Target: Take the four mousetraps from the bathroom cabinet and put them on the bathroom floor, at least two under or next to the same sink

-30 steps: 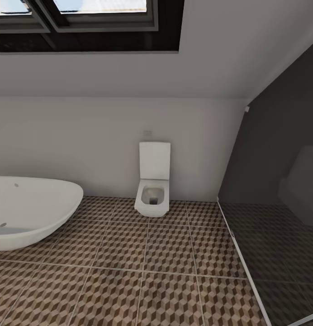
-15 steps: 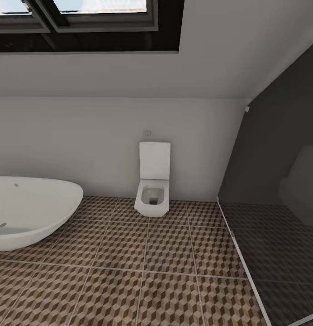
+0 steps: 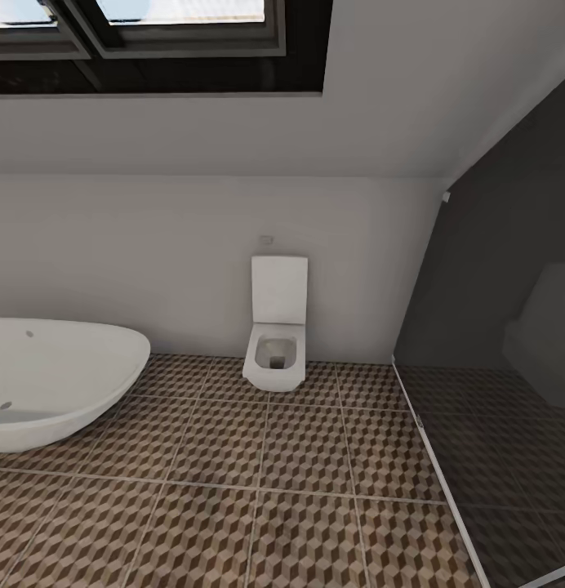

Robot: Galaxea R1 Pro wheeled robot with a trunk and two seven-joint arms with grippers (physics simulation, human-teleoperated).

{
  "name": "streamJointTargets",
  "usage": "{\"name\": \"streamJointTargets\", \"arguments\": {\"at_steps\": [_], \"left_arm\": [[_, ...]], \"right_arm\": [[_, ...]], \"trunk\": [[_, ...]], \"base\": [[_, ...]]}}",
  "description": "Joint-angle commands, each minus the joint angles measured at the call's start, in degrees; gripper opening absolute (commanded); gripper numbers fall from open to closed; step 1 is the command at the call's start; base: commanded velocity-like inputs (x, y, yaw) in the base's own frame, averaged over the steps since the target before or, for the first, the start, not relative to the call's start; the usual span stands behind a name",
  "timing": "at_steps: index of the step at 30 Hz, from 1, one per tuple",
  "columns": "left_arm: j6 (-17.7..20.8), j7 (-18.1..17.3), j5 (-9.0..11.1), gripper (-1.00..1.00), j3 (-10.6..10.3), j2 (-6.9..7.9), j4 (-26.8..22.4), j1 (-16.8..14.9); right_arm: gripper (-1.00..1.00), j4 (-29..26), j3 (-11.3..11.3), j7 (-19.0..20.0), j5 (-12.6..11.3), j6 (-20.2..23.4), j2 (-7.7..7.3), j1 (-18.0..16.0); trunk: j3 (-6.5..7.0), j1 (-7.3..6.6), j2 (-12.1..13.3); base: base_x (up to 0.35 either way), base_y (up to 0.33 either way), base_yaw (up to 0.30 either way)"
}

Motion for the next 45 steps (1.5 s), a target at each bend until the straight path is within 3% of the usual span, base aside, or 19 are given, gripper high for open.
{"name": "streamJointTargets", "arguments": {"at_steps": [1, 45], "left_arm": [[-0.18, 0.34, -0.12, -1.0, -0.4, -0.03, 0.14, -0.07], [-0.19, 0.34, -0.12, -1.0, -0.4, -0.03, 0.14, -0.07]], "right_arm": [[-1.0, -0.03, 0.5, -0.49, -0.13, -0.09, -0.01, -0.03], [-1.0, -0.01, 0.5, -0.49, -0.13, -0.09, -0.01, -0.03]], "trunk": [[-0.11, 0.03, -0.11], [-0.11, 0.03, -0.11]], "base": [[0.0, 0.0, 0.0], [0.0, 0.0, 0.0]]}}
